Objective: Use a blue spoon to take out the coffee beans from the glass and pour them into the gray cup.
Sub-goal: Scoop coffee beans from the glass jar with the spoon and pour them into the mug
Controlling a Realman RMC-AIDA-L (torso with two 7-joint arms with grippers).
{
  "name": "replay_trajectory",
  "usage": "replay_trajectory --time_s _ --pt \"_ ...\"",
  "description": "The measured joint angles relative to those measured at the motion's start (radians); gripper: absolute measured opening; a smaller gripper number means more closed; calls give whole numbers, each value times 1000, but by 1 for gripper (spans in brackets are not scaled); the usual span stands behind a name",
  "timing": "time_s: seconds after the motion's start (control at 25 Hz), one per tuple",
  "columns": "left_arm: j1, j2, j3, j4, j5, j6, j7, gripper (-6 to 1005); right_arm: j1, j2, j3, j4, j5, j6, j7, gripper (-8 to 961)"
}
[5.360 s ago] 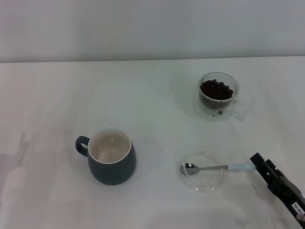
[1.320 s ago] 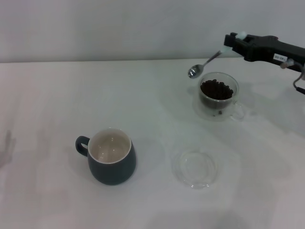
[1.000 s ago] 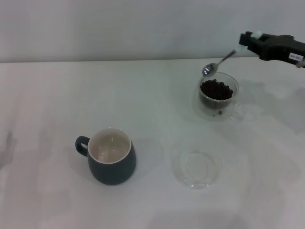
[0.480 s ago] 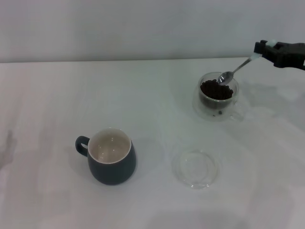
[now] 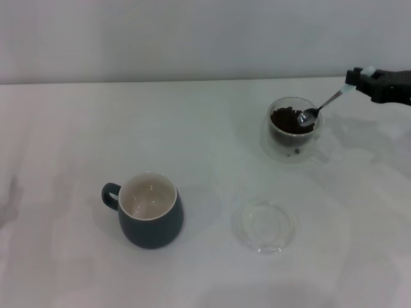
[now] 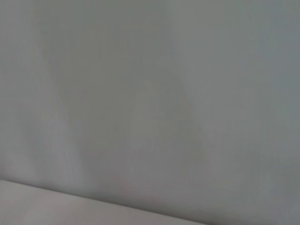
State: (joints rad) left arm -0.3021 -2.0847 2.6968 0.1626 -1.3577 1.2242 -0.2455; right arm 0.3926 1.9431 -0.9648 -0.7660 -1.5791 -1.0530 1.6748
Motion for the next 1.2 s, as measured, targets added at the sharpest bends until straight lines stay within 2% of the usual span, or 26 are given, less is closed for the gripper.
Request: replay_trajectory --time_s 0.44,0.76,1.2 --pt "-2 1 0 2 0 0 0 787 1 19 -6 18 -2 5 14 157" --pt "0 3 0 0 0 14 0 787 0 42 -5 30 -3 18 90 158" --pt "10 3 0 -2 0 31 0 786 -1 49 6 53 13 30 197 159"
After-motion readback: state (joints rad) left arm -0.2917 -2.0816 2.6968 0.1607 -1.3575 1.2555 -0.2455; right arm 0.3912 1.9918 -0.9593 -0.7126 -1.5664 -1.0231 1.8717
